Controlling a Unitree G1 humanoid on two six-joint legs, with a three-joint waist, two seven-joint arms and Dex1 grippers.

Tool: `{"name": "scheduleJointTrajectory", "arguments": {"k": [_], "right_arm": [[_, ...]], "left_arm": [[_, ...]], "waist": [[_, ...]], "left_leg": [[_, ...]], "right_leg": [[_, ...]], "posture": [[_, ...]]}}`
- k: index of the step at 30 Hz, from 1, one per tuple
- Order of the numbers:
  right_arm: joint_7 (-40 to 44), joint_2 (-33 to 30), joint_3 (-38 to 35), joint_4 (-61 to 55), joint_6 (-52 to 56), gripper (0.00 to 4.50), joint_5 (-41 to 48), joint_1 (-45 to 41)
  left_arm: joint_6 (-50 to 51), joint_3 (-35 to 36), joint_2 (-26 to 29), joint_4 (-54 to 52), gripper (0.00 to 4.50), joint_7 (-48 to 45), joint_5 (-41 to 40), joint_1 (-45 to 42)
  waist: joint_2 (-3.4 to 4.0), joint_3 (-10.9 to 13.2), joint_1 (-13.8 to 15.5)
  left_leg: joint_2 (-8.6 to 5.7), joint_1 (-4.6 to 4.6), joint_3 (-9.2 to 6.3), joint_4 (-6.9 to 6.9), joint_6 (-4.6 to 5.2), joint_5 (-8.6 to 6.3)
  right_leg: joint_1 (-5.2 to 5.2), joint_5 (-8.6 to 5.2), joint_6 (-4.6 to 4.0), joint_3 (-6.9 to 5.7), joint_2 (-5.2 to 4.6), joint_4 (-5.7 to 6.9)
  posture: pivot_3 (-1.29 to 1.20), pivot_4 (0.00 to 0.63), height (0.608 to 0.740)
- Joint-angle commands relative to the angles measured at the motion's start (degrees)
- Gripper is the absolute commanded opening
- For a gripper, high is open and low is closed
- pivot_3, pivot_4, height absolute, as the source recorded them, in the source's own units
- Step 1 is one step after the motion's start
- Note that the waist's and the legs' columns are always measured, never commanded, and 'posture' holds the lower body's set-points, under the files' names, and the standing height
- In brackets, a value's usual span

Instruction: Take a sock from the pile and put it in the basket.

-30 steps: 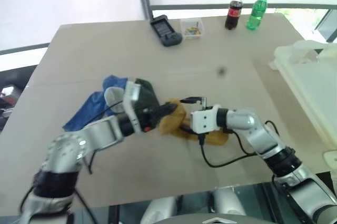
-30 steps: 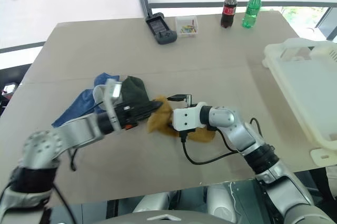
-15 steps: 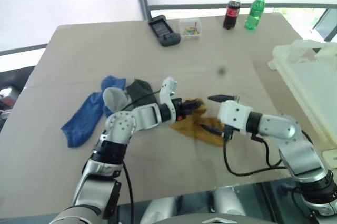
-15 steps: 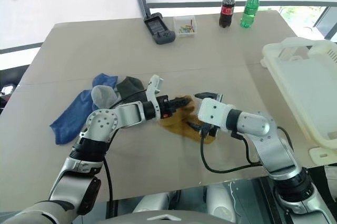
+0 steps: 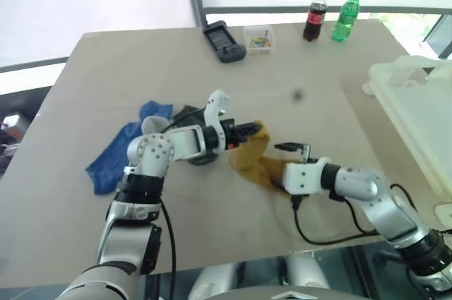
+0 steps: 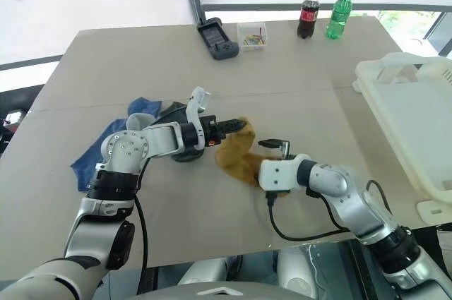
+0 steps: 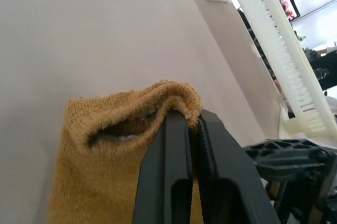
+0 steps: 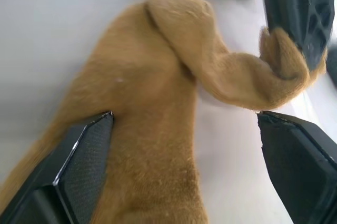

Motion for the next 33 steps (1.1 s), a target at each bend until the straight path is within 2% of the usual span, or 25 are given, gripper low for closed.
{"name": "scheduleJointTrajectory", "arguments": {"k": [1,6,10,13,17,21,24,25,28,33], "right_arm": [[4.04,-3.20,1.41,0.41,-5.96,4.50,0.65,3.26],[4.55,-5.07,0.86,0.25,-11.59,4.50,0.44,5.32],[4.18,-5.48,0.17,-0.32,-13.56,4.50,0.25,7.02],[2.90,-2.26,-1.73,-0.75,-9.61,4.50,3.23,6.39],[2.46,1.32,-4.51,-4.31,-1.83,4.50,7.78,5.76],[2.06,2.40,-6.79,-7.32,2.76,4.50,10.11,5.79],[1.27,3.84,-9.57,-9.97,10.68,4.50,13.73,5.35],[0.77,4.46,-10.57,-11.16,13.98,4.50,15.05,5.19],[-1.83,6.91,-13.08,-13.83,25.11,4.50,17.76,4.22],[-5.49,9.94,-13.56,-13.26,34.36,4.50,18.15,0.66]], "left_arm": [[0.52,1.08,0.71,0.16,0.20,-3.57,2.09,-2.83],[0.83,0.70,2.49,3.01,0.20,-9.24,6.09,-6.11],[0.99,-2.45,3.68,5.45,0.20,-15.81,9.73,-8.80],[-0.17,-7.76,1.88,7.51,0.20,-20.10,14.19,-10.28],[-5.27,-15.32,-3.13,12.62,0.20,-25.52,21.94,-12.21],[-10.29,-18.09,-5.88,16.93,0.20,-30.43,27.07,-13.49],[-12.86,-16.77,-6.11,17.40,1.12,-31.81,29.07,-13.13],[-12.55,-15.09,-5.89,16.15,1.65,-31.85,28.45,-12.77],[-14.57,-11.59,-3.24,8.38,2.86,-32.18,28.20,-9.89],[-14.66,-7.72,1.26,-5.79,2.86,-30.46,27.82,-2.63]], "waist": [[0.00,0.00,0.07],[-0.02,-0.01,0.35],[-0.02,-0.01,0.61],[-0.04,-0.02,0.86],[-0.08,-0.04,1.01],[-0.11,-0.02,0.54],[-0.11,-0.02,0.56],[-0.12,-0.02,0.62],[-0.12,-0.01,0.61],[-0.10,-0.01,0.51]], "left_leg": [[0.00,0.01,0.00,0.00,0.00,0.00],[0.00,0.03,0.00,0.03,0.00,0.00],[0.00,0.02,-0.02,0.03,0.00,0.00],[0.00,0.02,-0.03,0.03,0.00,0.00],[-0.03,-0.04,-0.05,0.09,0.00,0.00],[-0.02,-0.12,-0.04,0.11,0.01,0.00],[0.05,-0.11,-0.07,0.06,0.00,0.00],[0.05,-0.12,-0.07,0.06,0.00,0.00],[0.02,-0.16,-0.06,0.08,0.01,-0.01],[0.04,-0.15,-0.07,0.03,0.01,-0.01]], "right_leg": [[0.00,0.00,0.00,0.00,0.00,0.00],[0.01,0.00,0.00,0.00,0.02,0.02],[0.01,0.00,0.00,-0.02,0.03,0.02],[0.02,0.00,0.00,-0.03,0.03,0.00],[0.03,0.00,0.00,-0.05,0.00,0.03],[-0.03,0.00,0.00,0.01,0.03,0.05],[-0.05,0.00,0.00,-0.03,0.06,0.06],[-0.05,0.00,0.00,-0.02,0.05,0.06],[-0.06,0.00,0.00,0.00,0.03,0.03],[-0.09,0.00,-0.01,0.00,0.03,0.03]], "posture": [[0.00,0.150,0.740],[0.00,0.150,0.740],[0.00,0.150,0.740],[0.00,0.150,0.740],[0.00,0.150,0.740],[0.00,0.150,0.740],[0.00,0.150,0.740],[0.00,0.150,0.740],[0.00,0.150,0.740],[0.00,0.150,0.740]]}}
